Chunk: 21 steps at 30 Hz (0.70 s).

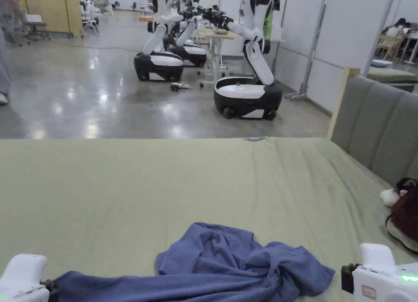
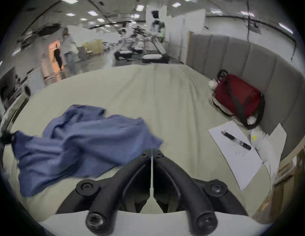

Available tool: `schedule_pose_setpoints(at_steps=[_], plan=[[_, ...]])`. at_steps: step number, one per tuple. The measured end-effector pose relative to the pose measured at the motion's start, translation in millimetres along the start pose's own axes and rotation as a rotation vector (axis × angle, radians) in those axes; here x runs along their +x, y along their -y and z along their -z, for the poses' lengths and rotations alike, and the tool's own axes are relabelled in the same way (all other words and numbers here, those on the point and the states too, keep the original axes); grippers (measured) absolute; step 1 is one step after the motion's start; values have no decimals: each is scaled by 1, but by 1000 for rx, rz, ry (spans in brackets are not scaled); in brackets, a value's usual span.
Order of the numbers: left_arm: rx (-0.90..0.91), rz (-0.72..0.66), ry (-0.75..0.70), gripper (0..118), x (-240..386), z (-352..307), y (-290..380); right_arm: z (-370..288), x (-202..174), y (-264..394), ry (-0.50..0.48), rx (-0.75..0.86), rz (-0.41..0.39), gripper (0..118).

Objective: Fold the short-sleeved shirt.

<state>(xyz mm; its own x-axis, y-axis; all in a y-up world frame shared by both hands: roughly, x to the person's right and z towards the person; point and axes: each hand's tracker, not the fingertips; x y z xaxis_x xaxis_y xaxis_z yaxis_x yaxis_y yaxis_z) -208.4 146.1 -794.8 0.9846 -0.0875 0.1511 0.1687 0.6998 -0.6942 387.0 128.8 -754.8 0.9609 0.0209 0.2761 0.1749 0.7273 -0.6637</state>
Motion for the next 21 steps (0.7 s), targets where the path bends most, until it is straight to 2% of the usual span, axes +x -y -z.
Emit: schedule_pose_setpoints(at_steps=[1,2,3,5,7,11,12,13,15,16,18,21], plan=[[5,2,3,6,1,-4,-1,15,10,-7,-7,-21,32,37],[10,1,8,6,1,-7,-1,26,18,-11,-22,-36,50,66],[14,2,8,6,9,-11,-3,38,22,-13,-43,-57,60,88],[15,-3,10,6,12,-13,-4,55,23,-14,-59,-91,40,88],[8,-4,12,6,13,-10,-7,67,14,-10,-54,-118,-27,88],[-7,-11,3,6,15,-2,-7,94,-4,-2,-47,-163,-101,88],[-10,-10,0,6,16,-1,-6,97,-8,1,-34,-182,-143,83],[-15,-10,-1,6,16,1,-6,97,-13,4,-19,-198,-188,62],[-17,-14,-3,6,12,6,-5,93,-18,6,-114,-172,-171,21],[-21,-16,-7,6,12,7,-5,87,-23,4,-78,-168,-164,10],[-26,-17,-10,6,9,10,-7,72,-31,0,-44,-164,-180,10],[-21,-27,-28,6,-2,3,-14,46,-19,-21,-90,-146,-62,8]])
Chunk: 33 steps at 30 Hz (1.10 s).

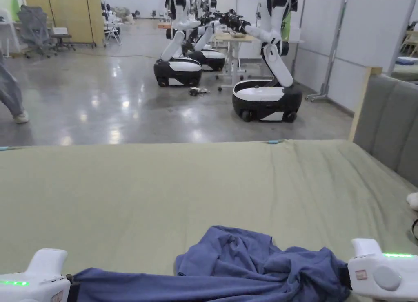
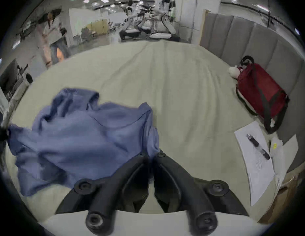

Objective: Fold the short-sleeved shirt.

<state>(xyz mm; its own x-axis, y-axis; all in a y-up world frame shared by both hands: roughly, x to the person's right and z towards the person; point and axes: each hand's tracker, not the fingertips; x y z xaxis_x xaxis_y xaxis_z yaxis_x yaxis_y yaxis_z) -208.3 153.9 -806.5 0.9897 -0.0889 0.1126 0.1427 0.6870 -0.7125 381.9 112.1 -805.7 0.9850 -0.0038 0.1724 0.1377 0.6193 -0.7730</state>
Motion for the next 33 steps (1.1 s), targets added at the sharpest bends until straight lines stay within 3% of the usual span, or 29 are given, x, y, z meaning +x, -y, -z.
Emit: schedule_pose_setpoints(at_steps=[6,14,20,25,29,33], plan=[[139,3,-45,6,-38,-63,-42,-98,4,-62,-99,206,40,8],[320,-30,-108,5,-85,-141,-124,-216,-31,-150,-137,412,6,8],[470,-101,-149,5,-124,-188,-200,-279,-43,-219,-157,575,63,8],[570,-124,-194,5,-144,-206,-266,-308,-46,-282,-157,671,107,8],[583,-128,-227,5,-153,-194,-309,-318,-59,-312,-116,710,75,8],[544,-135,-245,5,-151,-155,-320,-285,-63,-325,-93,684,73,8]])
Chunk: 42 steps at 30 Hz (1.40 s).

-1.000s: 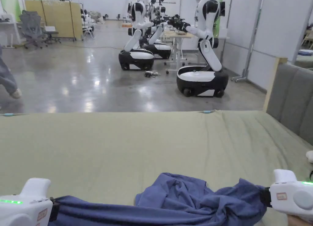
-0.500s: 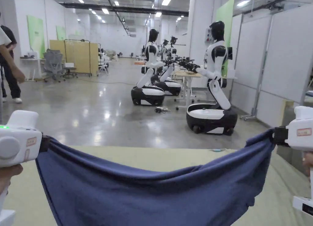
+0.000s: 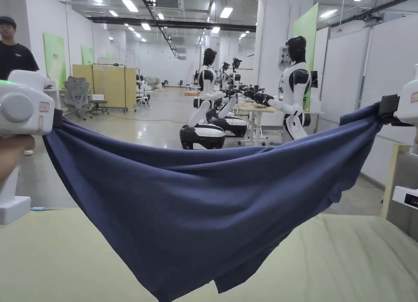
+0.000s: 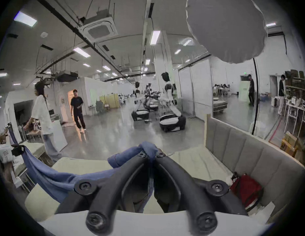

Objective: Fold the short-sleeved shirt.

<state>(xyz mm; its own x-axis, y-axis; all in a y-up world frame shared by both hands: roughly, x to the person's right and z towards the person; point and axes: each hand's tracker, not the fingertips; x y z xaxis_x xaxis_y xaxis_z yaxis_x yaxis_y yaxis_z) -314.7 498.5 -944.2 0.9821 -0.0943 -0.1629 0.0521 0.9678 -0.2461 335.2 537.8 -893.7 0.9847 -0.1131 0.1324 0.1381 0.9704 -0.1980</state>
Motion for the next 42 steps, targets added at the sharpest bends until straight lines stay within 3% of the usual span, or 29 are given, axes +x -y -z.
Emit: schedule_pose_setpoints(at_steps=[7,12,19,27,31,34,35,36,37,38,39,42], plan=[[-108,-15,8,5,26,46,90,45,21,99,35,-111,31,8],[-173,-87,77,5,25,25,131,35,52,148,44,-171,91,8],[-261,-113,175,5,7,-79,207,-48,89,219,32,-224,99,8],[-488,-89,260,5,-22,-210,369,-176,123,368,-3,-385,62,8],[-633,-93,219,5,-24,-236,449,-211,128,455,23,-530,29,8],[-649,-122,223,7,-26,-238,470,-221,135,487,65,-570,47,8],[-642,-120,214,16,-24,-242,466,-223,136,488,85,-558,58,11],[-611,-104,183,49,-21,-248,458,-223,135,481,102,-543,62,27],[-579,-76,170,88,-19,-252,445,-225,131,473,145,-529,41,52],[-547,-58,163,111,-15,-262,431,-231,120,458,175,-485,-16,76],[-473,-46,168,116,-9,-275,417,-239,110,446,152,-421,-42,84],[-191,22,150,115,26,-324,368,-272,56,400,3,-192,-27,84]])
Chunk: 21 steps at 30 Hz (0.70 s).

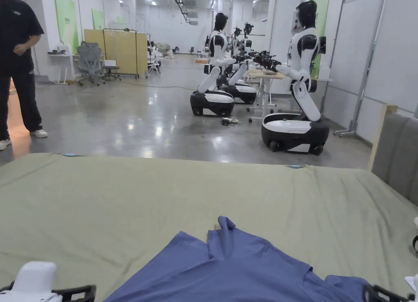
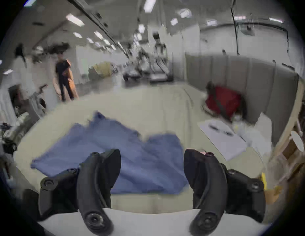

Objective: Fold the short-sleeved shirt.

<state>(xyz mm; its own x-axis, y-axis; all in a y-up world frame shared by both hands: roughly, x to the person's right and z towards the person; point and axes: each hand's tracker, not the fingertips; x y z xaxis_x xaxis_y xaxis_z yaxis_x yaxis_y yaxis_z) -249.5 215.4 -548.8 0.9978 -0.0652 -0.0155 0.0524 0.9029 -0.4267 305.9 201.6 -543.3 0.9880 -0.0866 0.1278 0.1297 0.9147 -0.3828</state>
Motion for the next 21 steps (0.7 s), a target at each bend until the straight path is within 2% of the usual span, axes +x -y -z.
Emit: schedule_pose_setpoints(at_steps=[2,4,7,8,9,11,12,13,16,18,21], plan=[[183,19,50,115,33,-30,-19,-20,-41,-15,-98,155,-13,84],[309,31,88,115,60,-52,-31,-36,-79,-20,-100,291,-57,84],[347,8,75,115,79,-59,-37,-56,-128,-26,-152,384,-115,83],[345,0,69,110,79,-58,-37,-55,-137,-25,-149,370,-135,81],[349,-22,61,84,75,-56,-35,-54,-143,-24,-142,363,-155,63],[356,-46,64,6,68,-45,-28,-53,-151,-20,-135,359,-158,4],[327,-34,32,6,66,-38,-28,-51,-154,-19,-114,356,-159,4],[282,-12,-7,0,65,-31,-27,-49,-157,-18,-67,354,-166,4],[239,-33,37,1,46,-26,-20,-42,-156,-21,-157,317,-140,4],[180,-46,4,1,24,-21,-13,-38,-157,-21,-136,318,-151,4],[25,-62,-66,1,-12,-5,2,-32,-161,-17,-177,289,-146,4]])
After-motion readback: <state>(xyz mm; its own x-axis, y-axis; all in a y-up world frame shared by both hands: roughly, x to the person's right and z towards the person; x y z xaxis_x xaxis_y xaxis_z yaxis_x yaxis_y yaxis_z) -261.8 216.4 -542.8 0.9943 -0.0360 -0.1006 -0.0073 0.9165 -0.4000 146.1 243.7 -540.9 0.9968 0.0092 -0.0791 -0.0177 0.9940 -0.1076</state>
